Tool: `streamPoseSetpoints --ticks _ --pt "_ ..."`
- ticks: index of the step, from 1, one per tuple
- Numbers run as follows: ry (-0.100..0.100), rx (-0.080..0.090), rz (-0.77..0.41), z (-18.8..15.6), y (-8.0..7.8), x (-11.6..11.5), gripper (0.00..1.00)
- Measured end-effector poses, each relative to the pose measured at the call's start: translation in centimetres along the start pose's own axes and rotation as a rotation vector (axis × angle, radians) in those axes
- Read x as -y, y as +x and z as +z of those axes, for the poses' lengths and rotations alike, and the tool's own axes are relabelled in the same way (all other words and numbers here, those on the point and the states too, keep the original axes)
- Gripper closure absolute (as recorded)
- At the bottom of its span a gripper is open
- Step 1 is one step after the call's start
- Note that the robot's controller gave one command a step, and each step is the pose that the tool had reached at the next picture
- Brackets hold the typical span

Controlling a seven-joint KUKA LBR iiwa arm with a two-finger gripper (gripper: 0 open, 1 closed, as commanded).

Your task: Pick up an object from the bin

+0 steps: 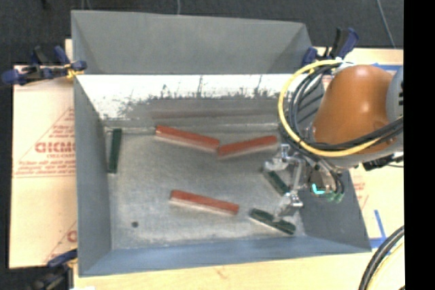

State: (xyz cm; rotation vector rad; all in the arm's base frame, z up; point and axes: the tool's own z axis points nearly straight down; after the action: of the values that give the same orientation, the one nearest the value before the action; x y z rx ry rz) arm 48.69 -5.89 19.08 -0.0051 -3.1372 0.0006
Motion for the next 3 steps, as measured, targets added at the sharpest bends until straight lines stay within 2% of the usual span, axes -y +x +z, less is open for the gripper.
streamPoseSetpoints --ticks 1,2,3 --pt "0.001 0.007 -0.002 -0.3 -0.2 0.0 0.0" --pt "0.002 0.016 -0.034 4.4 -0.5 -0.1 0.0" --pt "-0.001 -0.002 -0.035 11.3 1.0 -2.3 1.0"
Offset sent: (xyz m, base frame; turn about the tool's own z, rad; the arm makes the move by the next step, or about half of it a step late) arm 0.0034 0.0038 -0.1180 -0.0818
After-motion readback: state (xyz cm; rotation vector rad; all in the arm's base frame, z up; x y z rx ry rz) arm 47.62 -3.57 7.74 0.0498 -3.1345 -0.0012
